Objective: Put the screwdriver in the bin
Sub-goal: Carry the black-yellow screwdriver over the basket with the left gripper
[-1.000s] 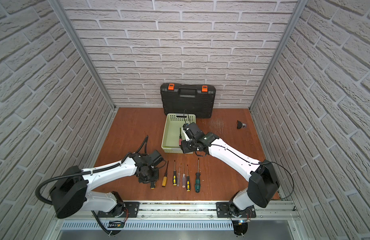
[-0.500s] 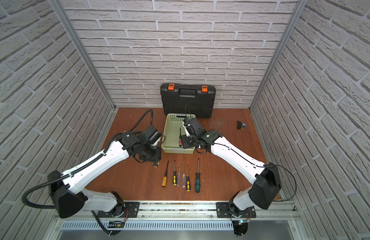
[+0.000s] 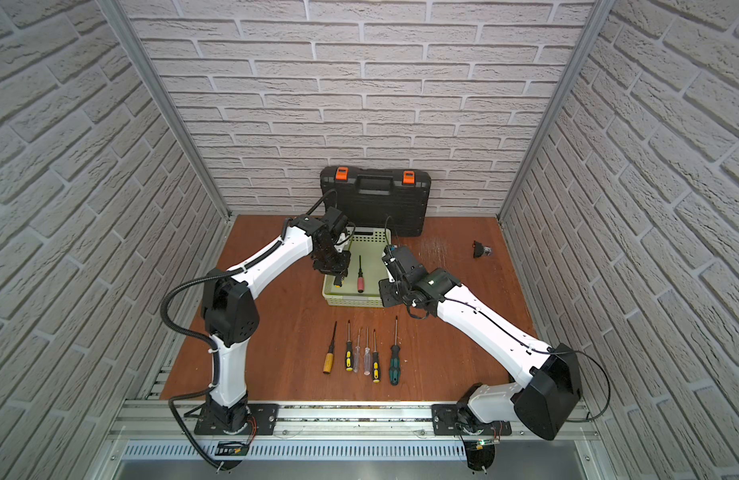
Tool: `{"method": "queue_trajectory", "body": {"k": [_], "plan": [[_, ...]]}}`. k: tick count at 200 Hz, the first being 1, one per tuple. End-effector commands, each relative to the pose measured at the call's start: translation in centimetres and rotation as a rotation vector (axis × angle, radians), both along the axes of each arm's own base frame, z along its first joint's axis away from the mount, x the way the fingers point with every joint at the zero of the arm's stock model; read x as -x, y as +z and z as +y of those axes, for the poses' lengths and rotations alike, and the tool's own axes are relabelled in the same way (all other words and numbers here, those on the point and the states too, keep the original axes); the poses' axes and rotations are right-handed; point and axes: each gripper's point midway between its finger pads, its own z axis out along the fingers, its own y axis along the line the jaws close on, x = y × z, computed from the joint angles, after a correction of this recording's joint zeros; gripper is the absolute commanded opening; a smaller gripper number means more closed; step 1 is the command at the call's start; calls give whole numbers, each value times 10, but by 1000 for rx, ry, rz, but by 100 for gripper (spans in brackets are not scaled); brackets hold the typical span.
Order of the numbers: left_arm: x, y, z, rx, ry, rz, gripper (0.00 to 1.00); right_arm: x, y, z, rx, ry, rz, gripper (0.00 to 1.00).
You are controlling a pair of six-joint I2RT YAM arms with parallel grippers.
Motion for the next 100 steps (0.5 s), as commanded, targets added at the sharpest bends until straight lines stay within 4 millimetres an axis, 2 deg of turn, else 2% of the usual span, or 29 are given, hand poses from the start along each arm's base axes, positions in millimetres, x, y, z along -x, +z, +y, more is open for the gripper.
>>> {"method": "queue_trajectory", "body": {"k": [1, 26, 54, 76, 100], "plan": [[-19, -8, -3, 50, 14, 1, 3, 9, -2, -10, -4, -25, -2, 43], [-35, -28, -8, 69, 38, 29, 3, 19, -9, -18, -2, -46, 17, 43], [-47, -40, -17, 88, 39, 38, 3, 24, -8, -24, -5, -70, 11, 43], [-49, -52, -24, 88, 37, 70, 4, 25, -8, -26, -6, -76, 13, 43], [-48, -67, -20, 60, 65, 96, 4, 29, -13, -27, 5, -80, 34, 45]]}}
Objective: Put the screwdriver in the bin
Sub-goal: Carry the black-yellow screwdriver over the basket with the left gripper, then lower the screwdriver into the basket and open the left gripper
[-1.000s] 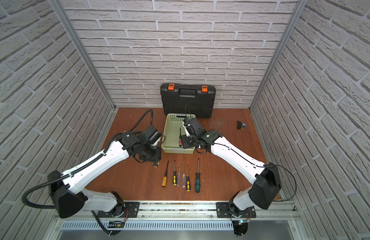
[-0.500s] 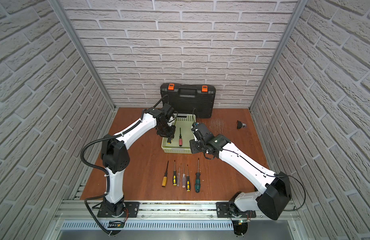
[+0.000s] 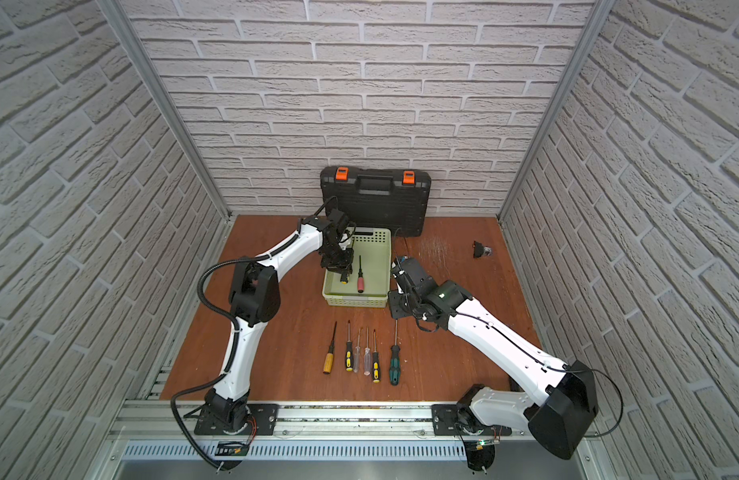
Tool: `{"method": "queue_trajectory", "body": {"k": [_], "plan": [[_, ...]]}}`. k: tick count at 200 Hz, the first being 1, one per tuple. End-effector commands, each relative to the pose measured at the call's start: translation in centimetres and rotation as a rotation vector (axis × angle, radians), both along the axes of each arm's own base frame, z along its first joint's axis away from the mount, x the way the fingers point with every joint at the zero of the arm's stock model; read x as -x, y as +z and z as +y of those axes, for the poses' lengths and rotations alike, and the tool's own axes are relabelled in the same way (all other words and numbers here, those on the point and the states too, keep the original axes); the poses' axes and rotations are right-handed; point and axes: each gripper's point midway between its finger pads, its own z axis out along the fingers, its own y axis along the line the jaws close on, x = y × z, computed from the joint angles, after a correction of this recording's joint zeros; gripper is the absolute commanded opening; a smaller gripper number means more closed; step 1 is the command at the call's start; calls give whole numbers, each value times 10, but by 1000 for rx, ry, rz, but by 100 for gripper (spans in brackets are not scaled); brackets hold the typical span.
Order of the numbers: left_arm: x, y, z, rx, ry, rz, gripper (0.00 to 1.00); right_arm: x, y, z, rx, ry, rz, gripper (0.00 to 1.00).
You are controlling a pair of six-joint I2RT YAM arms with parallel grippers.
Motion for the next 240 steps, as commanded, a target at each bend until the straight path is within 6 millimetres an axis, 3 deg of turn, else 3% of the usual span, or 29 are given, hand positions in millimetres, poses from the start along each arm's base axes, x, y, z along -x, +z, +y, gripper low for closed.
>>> {"method": "queue_trajectory", "body": {"k": [1, 99, 148, 181, 240], "plan": [[1, -7, -3, 2, 19, 27, 4, 3, -3, -5, 6, -25, 7, 45], [11, -37, -8, 4, 39, 79, 10, 19, -27, -4, -24, -27, 80, 45], [12, -34, -12, 8, 38, 69, 31, 21, -30, -3, -11, -13, 91, 46], [10, -10, -16, 22, 33, 16, 48, 23, -31, -4, -8, -18, 99, 46], [10, 65, -6, 48, 45, -128, 52, 33, -39, -6, 17, -22, 138, 50]]}}
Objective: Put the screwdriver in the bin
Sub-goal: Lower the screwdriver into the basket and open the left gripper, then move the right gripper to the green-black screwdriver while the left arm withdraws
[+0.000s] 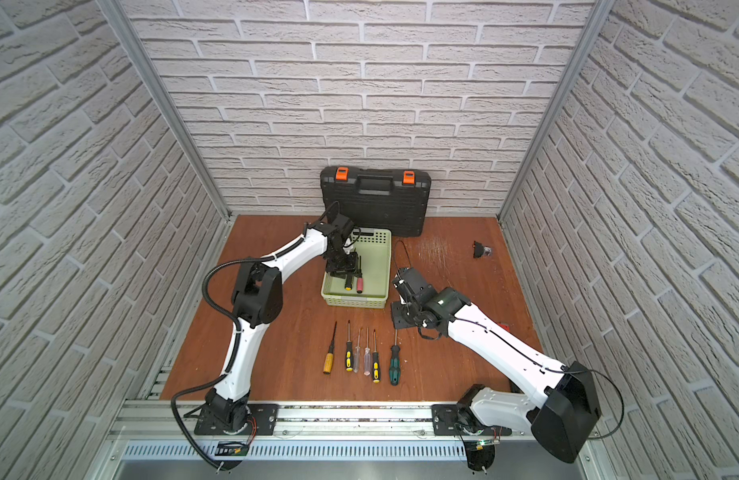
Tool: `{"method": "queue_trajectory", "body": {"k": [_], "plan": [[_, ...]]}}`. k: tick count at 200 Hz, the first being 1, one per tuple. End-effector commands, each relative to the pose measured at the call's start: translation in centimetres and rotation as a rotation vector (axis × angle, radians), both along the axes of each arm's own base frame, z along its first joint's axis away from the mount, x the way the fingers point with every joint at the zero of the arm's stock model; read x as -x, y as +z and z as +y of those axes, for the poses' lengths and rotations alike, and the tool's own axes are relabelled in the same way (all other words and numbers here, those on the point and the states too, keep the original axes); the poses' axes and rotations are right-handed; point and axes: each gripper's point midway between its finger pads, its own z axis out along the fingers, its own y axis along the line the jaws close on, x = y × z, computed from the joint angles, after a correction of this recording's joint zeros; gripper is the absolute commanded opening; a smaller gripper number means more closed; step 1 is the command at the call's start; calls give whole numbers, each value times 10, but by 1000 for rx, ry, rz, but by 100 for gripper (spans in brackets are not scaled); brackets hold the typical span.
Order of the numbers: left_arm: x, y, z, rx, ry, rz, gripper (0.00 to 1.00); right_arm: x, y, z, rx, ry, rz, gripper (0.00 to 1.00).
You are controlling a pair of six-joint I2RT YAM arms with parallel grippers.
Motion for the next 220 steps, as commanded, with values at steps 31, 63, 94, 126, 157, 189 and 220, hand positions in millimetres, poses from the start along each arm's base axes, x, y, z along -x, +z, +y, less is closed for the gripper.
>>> {"method": "queue_trajectory", "body": {"k": [31, 63, 94, 126, 157, 189, 220], "plan": [[18, 94, 18, 43, 1, -177, 52, 17, -16, -2, 35, -20, 64, 53], [48, 110, 41, 45, 5, -232, 52, 35, -33, 1, 62, -32, 109, 58], [81, 109, 80, -3, 67, -278, 57, 53, -51, 6, 83, -50, 153, 61], [106, 102, 113, -38, 135, -308, 62, 65, -83, 20, 54, -63, 224, 61], [118, 92, 130, -67, 167, -310, 63, 73, -104, 27, 118, -53, 262, 60], [122, 85, 137, -70, 185, -305, 63, 79, -116, 25, 150, -68, 298, 58], [124, 77, 144, -77, 196, -295, 64, 90, -130, 18, 182, -77, 339, 57]]}}
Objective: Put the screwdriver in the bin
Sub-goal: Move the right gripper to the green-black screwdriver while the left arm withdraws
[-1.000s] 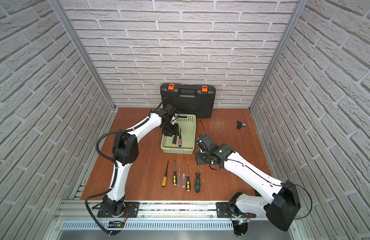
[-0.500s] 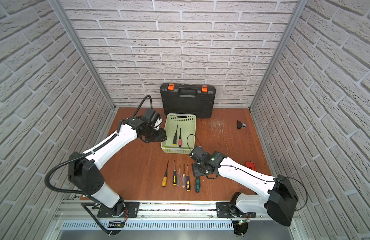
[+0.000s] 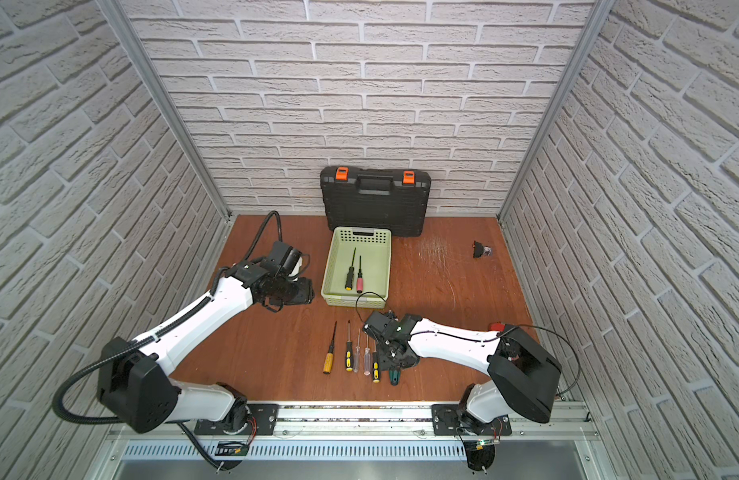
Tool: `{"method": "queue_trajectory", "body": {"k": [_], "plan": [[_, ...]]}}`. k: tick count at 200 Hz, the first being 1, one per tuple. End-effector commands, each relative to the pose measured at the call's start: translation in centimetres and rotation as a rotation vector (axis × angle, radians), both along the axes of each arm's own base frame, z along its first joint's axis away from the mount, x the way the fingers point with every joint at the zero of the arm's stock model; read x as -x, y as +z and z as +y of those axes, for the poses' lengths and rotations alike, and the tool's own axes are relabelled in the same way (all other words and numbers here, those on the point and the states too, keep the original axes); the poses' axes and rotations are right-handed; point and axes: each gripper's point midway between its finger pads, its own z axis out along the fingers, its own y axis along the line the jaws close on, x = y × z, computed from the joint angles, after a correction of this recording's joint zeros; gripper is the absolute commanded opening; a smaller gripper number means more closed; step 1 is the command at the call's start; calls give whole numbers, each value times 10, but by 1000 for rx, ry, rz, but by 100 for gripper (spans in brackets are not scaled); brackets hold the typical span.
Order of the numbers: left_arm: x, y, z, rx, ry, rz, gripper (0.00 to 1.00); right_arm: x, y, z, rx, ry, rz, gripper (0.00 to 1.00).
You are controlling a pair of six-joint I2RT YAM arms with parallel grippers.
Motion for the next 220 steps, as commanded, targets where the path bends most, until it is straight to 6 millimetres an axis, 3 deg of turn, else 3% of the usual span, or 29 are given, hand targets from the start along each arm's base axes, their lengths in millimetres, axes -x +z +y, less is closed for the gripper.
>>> {"method": "queue_trajectory", "body": {"k": [1, 67, 95, 115, 143, 186, 220], "plan": [[-5, 3, 7, 6, 30, -42, 64, 9, -10, -4, 13, -27, 25, 57], [-2, -5, 22, -9, 56, -27, 63, 12, -19, 2, 27, -7, 51, 46], [0, -1, 28, -19, 69, -45, 63, 16, -25, 0, 33, -9, 62, 31], [-1, 3, 34, -22, 83, -54, 63, 16, -18, -2, 28, -12, 49, 23], [0, 3, 37, -21, 91, -54, 64, 7, 18, -7, 16, -12, -30, 13], [4, 0, 40, -17, 103, -46, 63, -11, 112, 2, -130, -23, -195, 11], [2, 6, 42, -18, 114, -56, 63, -57, 171, 34, -280, -8, -318, 11]]}}
